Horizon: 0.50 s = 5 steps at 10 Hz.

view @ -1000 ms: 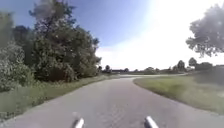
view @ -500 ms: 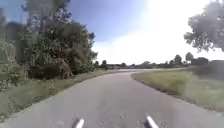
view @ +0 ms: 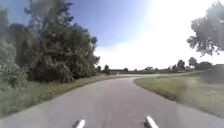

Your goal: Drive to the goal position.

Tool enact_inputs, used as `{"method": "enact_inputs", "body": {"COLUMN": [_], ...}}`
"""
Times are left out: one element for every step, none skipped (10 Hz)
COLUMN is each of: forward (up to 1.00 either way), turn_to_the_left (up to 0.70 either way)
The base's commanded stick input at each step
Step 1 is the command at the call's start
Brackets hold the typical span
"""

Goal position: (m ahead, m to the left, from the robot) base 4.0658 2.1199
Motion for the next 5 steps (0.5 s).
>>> {"method": "enact_inputs", "body": {"forward": [0.7, 0.7, 0.7, 0.7, 0.7], "turn_to_the_left": [0.0, 0.0, 0.0, 0.0, 0.0]}}
